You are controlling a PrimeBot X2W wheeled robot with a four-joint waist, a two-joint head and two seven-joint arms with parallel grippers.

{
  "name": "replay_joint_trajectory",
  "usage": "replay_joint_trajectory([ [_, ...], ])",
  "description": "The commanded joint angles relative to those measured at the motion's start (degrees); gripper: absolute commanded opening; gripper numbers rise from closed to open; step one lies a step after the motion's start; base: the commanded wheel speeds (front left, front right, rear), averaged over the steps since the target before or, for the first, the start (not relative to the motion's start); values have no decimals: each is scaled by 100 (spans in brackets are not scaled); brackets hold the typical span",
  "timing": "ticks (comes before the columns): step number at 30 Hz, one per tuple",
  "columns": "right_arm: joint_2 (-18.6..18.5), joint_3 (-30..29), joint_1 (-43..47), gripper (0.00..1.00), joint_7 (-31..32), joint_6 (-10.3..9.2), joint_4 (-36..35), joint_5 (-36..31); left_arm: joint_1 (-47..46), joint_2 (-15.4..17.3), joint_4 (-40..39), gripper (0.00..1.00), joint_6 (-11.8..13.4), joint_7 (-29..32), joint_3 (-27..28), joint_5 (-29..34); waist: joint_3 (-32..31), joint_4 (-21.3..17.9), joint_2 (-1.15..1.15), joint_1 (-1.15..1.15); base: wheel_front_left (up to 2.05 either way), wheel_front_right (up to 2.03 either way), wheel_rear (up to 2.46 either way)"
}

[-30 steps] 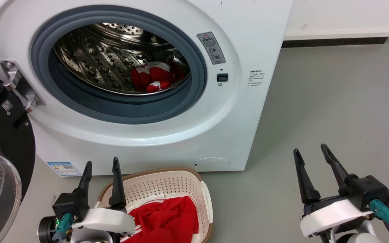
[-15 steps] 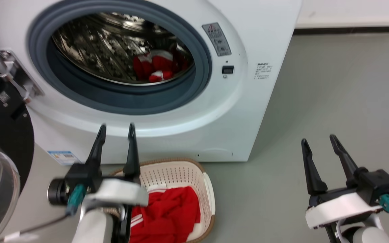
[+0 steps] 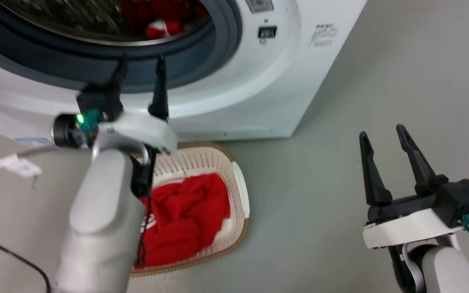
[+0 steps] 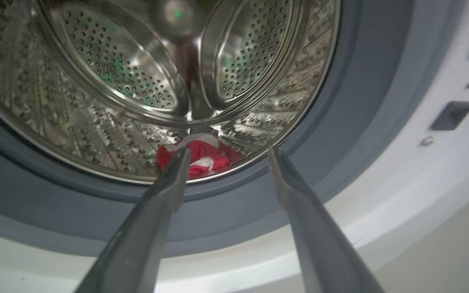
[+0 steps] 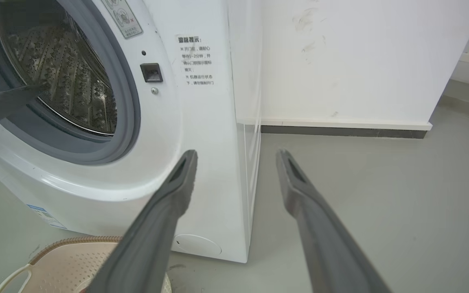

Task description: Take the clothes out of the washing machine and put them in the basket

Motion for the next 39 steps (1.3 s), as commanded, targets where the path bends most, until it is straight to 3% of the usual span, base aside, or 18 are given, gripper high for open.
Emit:
replay_joint_trajectory([
  [1, 9, 29, -70, 100, -19, -2, -32, 13, -112, 71, 67, 100, -21, 12, 28, -18, 373, -106, 0, -1, 0, 0, 0],
  [14, -21, 495, -435, 100, -228, -2, 32, 225, -2520, 492, 2145, 100, -13, 946, 155, -150, 1208, -526, 0, -1, 0, 0, 0],
  [20, -31, 730, -479, 100, -297, -2, 145, 352, -3292, 878, 2840, 100, 41, 1579, 223, -186, 1339, -798, 0, -1, 0, 0, 0],
  [29, -41, 1137, -469, 100, -376, -2, 274, 569, -4168, 1451, 3345, 100, 248, 2732, 145, -93, 1605, -1324, 0, -1, 0, 0, 0],
  [39, -52, 1484, -402, 100, -474, -2, 386, 822, -4435, 1929, 3443, 100, 566, 3967, 137, -95, 1864, -1761, 0, -1, 0, 0, 0],
])
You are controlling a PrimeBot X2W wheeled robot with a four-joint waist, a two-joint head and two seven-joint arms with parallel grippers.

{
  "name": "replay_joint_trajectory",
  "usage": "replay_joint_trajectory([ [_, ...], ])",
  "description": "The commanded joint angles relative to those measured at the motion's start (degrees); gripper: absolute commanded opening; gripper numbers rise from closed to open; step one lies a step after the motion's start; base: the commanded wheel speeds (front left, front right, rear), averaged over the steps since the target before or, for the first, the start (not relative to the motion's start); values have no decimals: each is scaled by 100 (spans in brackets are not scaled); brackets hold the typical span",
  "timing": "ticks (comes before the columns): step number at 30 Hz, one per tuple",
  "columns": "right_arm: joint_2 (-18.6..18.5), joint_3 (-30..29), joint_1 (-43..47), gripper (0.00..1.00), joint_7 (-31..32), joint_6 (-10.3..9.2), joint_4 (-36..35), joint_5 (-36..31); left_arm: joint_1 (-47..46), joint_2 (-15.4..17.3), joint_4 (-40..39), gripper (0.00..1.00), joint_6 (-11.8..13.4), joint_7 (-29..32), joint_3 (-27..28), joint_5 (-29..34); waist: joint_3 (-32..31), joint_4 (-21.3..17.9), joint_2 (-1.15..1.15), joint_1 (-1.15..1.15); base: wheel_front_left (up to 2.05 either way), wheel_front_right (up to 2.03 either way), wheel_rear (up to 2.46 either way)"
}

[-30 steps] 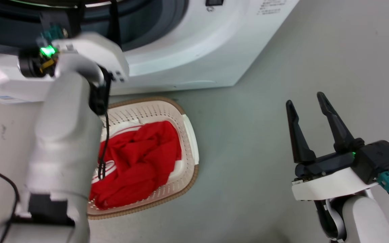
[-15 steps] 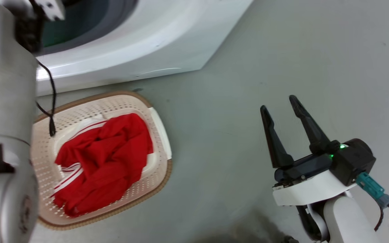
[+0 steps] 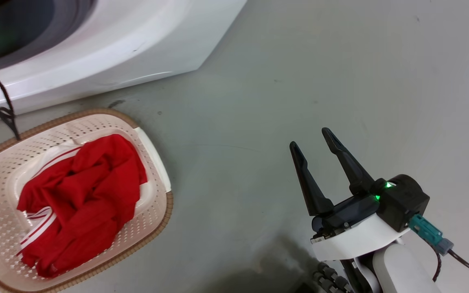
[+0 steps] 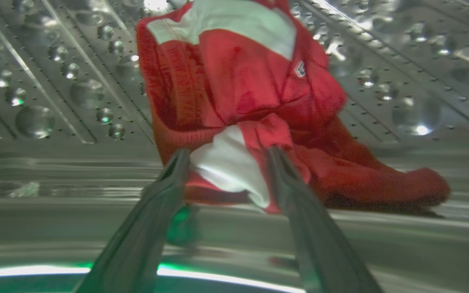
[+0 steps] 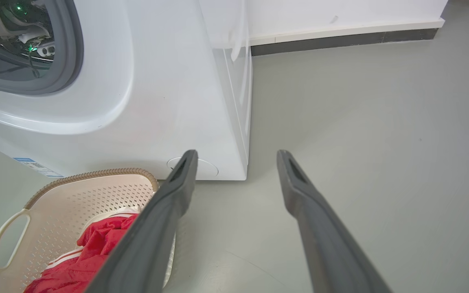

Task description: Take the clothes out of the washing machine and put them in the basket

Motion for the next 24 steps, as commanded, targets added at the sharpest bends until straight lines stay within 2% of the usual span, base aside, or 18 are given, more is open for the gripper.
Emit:
replay_joint_trajectory([
  [1, -5, 24, 21, 100, -46, -2, 12, 51, -11, 44, 0, 100, 26, 82, -3, -7, 59, -79, 0, -1, 0, 0, 0],
  [7, -24, 125, 55, 100, -73, -2, 40, 166, 163, 167, -216, 100, 264, 514, -44, 17, 123, -188, 0, -1, 0, 0, 0],
  [8, -28, 135, 50, 100, -78, -2, 44, 182, 212, 168, -285, 82, 303, 564, -50, 15, 128, -195, 0, -1, 0, 0, 0],
  [9, -27, 141, 46, 100, -82, -2, 48, 194, 250, 171, -377, 13, 355, 569, -48, 14, 132, -199, 0, -1, 0, 0, 0],
  [10, -28, 144, 37, 100, -84, -2, 50, 206, 290, 183, -469, 0, 400, 593, -71, 39, 132, -202, 0, -1, 0, 0, 0],
  [15, -37, 144, -38, 100, -93, -2, 82, 239, 495, 291, -1189, 0, 580, 199, -107, 119, 73, -188, 0, -1, 0, 0, 0],
  [19, -40, 127, -62, 100, -92, -2, 98, 202, 795, 352, -1666, 0, 599, -290, -142, 149, -63, -147, 0, -1, 0, 0, 0],
  [24, -43, 55, -77, 100, -98, -2, 115, 131, 1103, 397, -1916, 0, 419, -1200, -143, 79, -337, -39, 0, -1, 0, 0, 0],
])
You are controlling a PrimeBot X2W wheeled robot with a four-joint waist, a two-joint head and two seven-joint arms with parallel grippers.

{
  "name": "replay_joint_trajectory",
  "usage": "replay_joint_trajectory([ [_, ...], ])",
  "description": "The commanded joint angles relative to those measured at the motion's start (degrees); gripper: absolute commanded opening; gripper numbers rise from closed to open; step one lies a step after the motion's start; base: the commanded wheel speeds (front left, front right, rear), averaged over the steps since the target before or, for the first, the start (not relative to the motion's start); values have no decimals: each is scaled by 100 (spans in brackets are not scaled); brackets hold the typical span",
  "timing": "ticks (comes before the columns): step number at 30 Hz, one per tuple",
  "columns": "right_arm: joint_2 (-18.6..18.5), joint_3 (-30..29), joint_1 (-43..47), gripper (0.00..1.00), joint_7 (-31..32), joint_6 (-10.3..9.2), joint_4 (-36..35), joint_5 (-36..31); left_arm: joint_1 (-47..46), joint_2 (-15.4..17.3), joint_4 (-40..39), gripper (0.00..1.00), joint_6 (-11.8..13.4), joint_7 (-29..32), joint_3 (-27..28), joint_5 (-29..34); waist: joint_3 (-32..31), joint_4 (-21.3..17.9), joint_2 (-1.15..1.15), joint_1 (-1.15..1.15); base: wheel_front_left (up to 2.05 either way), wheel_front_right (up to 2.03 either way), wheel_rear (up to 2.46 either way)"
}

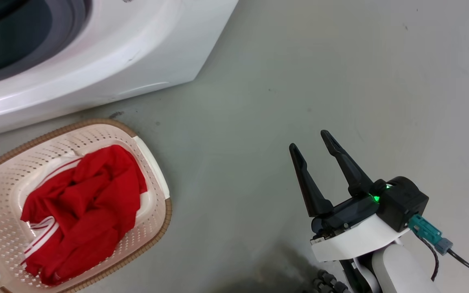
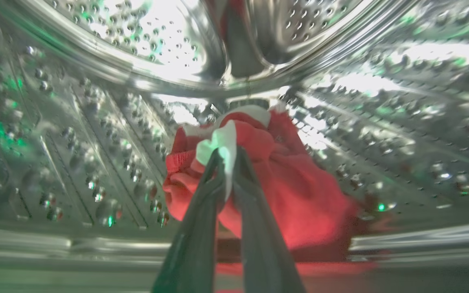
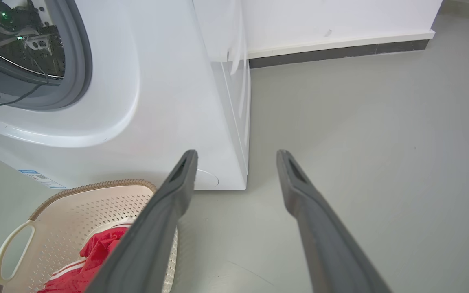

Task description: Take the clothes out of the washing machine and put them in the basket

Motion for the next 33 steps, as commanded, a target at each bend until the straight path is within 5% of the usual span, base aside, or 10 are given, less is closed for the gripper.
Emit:
replay_joint_trajectory([
  [1, -15, -34, -54, 100, -24, -2, 0, -56, 118, 5, -12, 0, -54, -241, 4, -30, -162, 86, 0, 0, 0, 0, 0],
  [14, 52, -311, 183, 100, 144, -2, 104, -299, 954, -328, 1065, 0, -784, -2738, 113, -482, -1354, 431, 0, 0, 0, 0, 0],
  [19, 74, -479, 364, 100, 223, -2, 145, -410, 1504, -492, 1283, 0, -1000, -2959, 281, -683, -1905, 587, 0, 0, 0, 0, 0],
  [33, 82, -992, 1136, 100, 513, -2, 43, -475, 4094, -1187, -771, 0, -1216, -2959, 991, -551, -3405, 1176, 0, 0, 0, 0, 0],
])
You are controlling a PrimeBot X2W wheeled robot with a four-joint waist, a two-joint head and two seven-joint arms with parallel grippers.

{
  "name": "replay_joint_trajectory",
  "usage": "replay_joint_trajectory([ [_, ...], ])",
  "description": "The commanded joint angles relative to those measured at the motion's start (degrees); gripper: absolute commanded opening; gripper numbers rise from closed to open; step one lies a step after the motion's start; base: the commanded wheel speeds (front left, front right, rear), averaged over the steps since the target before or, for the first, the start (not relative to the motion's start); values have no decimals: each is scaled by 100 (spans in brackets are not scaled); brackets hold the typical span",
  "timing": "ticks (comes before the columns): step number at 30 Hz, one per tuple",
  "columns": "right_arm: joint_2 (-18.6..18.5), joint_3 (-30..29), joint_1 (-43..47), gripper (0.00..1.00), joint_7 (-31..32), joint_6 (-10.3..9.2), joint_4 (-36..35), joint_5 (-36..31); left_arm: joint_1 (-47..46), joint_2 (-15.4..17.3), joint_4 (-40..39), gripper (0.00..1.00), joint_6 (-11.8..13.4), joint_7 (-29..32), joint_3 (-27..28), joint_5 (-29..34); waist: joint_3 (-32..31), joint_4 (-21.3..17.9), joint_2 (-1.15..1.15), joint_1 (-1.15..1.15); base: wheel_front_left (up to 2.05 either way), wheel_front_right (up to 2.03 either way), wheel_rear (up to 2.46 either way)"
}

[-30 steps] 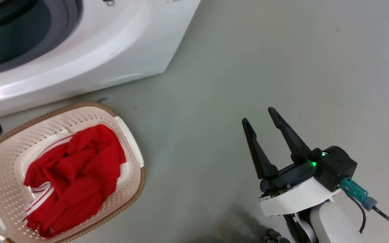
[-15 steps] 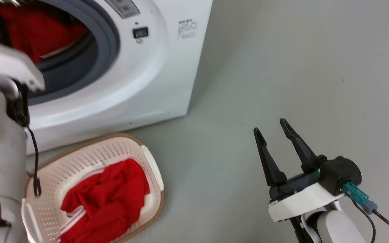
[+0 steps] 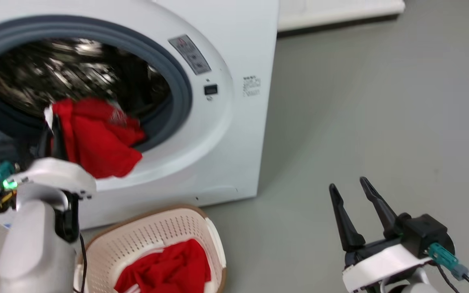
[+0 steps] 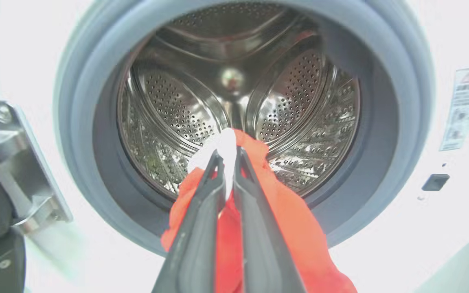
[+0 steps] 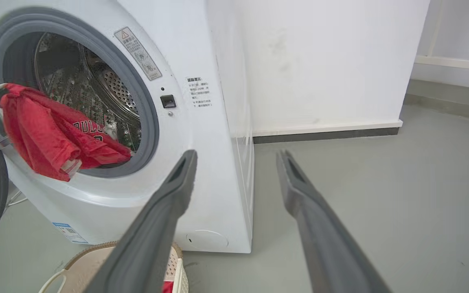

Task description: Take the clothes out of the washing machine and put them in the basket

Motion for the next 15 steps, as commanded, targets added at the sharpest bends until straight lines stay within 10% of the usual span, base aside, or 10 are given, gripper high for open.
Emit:
replay_joint_trajectory([
  [1, 10, -29, 102, 100, 17, -2, -29, -40, 89, -17, -114, 0, -29, -15, 23, 52, -314, 218, 0, 2, 0, 0, 0],
  [15, 11, -325, 487, 100, 188, -2, -296, -8, 1864, -416, -2739, 0, -18, -3, 79, 270, -808, 600, 0, 2, 0, 0, 0],
])
